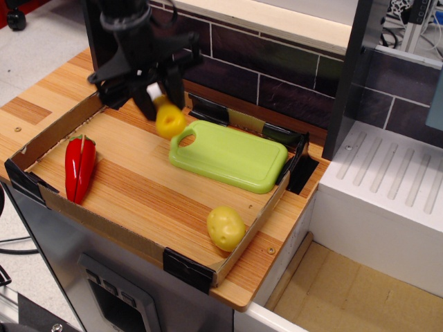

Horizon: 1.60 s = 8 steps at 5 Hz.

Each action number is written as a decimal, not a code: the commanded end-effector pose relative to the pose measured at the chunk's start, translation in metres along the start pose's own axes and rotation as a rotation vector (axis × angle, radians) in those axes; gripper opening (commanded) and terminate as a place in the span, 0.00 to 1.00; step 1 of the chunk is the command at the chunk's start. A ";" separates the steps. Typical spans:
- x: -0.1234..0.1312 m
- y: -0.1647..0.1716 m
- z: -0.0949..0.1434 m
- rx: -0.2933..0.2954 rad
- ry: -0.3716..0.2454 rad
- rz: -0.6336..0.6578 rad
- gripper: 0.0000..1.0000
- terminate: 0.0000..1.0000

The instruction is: Put knife on cutting board

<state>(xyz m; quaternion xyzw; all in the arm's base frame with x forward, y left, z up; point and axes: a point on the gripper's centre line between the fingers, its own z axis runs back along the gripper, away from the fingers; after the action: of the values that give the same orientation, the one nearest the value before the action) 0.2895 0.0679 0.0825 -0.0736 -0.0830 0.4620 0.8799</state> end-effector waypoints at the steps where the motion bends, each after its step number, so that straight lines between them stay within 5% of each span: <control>1: 0.017 -0.035 -0.013 0.045 0.071 0.223 0.00 0.00; 4: -0.012 -0.057 -0.060 0.088 0.052 0.087 0.00 0.00; 5: -0.016 -0.059 -0.056 0.075 0.047 0.080 1.00 0.00; 7: -0.014 -0.058 -0.012 0.070 0.034 0.028 1.00 0.00; 8: 0.004 -0.052 0.033 0.002 -0.132 -0.126 1.00 0.00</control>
<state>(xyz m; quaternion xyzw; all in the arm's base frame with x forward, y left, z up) 0.3215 0.0410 0.1104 -0.0294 -0.1183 0.4085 0.9046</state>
